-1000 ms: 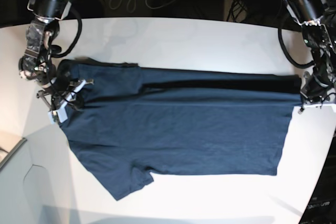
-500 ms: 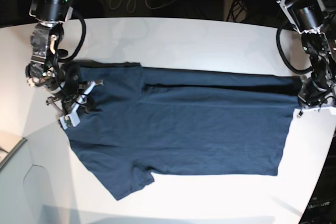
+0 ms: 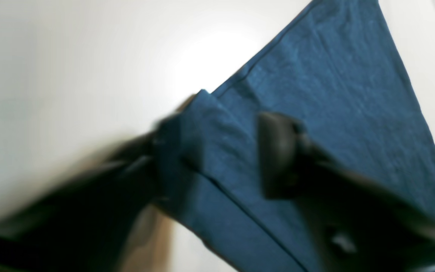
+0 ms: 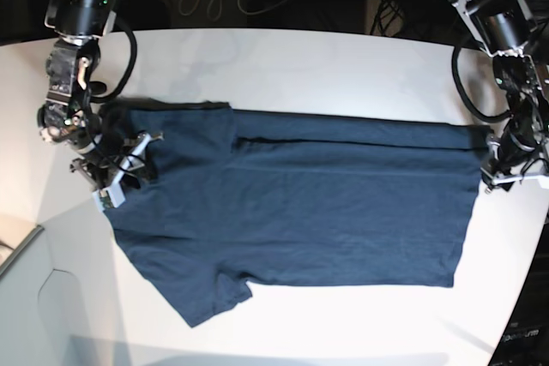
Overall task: Layout the t-shirt on the table in an organized manner, then fold the t-shirt properly
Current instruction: 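Fold the collar edge over toward the hem with both grippers, then regrasp the folded edge with both grippers at its two ends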
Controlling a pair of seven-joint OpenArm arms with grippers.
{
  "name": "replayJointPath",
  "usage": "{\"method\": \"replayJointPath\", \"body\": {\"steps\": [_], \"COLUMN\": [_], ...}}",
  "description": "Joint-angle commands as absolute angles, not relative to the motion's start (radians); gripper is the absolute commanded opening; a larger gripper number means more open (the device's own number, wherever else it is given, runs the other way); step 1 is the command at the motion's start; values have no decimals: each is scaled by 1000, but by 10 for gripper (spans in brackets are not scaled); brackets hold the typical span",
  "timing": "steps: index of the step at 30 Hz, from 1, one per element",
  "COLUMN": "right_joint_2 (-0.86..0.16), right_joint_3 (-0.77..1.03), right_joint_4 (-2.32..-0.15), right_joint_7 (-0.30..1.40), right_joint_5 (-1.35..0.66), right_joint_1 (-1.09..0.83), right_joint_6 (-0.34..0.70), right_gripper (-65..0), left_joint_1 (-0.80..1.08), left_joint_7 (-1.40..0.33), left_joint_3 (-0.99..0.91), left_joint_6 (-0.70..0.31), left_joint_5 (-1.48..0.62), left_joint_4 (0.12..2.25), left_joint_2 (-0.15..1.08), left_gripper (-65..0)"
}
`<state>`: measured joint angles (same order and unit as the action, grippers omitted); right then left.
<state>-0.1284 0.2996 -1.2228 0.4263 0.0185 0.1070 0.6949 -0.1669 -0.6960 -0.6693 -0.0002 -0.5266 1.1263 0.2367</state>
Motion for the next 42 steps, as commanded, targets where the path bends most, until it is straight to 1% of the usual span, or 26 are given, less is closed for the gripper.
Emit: {"method": "replayJointPath", "body": {"steps": [1,2,3,8,11,18,21,26,28,31,33,38,40,42], "right_joint_2": [-139,-139,-139,-136,-136,-134,-134,-134,-134,-134,-134,-136,-139,-139], "right_joint_3": [308,323,346,418,435,433,433,435,435,461,479,538,559,590], "right_joint_4": [-1244,-1245,-1253,-1313,-1349,-1377,-1377,-1377,-1377,-1379,-1379,-1379,-1379,-1372], "right_joint_7": [401,401,401,406,407,404,406,406,406,403,403,403,406,406], "right_joint_5": [2,2,2,2,1,1,1,1,1,1,1,1,1,1], "right_joint_1": [122,122,122,96,64,1,-8,-15,-18,-27,-27,-27,-27,-27], "right_joint_6": [698,698,698,698,698,698,698,698,698,698,698,698,698,698], "right_gripper": [-352,-335,-324,-321,-321,-324,-324,-324,-324,-324,-324,-322,-322,-322], "left_joint_1": [-189,-188,-183,-104,-53,-50,-58,-58,-58,-58,-58,-51,-48,-48], "left_joint_7": [-677,-679,-682,-684,-673,-654,-604,-581,-581,-581,-581,-581,-581,-581], "left_joint_3": [-671,-671,-671,-674,-674,-673,-670,-588,-565,-558,-558,-558,-558,-558], "left_joint_6": [-5,-5,-5,-5,-5,-5,-5,-5,-5,-5,-5,-5,-5,-5], "left_joint_5": [-536,-536,-539,-547,-538,-538,-536,-536,-536,-536,-536,-536,-536,-536], "left_joint_4": [1145,1153,1161,1276,1290,1122,1096,1093,1092,1092,1092,1099,1104,1104], "left_joint_2": [257,257,257,255,254,259,259,274,277,280,280,280,280,280], "left_gripper": [-247,-222,-216,-216,-216,-216,-216,-218,-249,-363,-419,-445,-477,-536]}}
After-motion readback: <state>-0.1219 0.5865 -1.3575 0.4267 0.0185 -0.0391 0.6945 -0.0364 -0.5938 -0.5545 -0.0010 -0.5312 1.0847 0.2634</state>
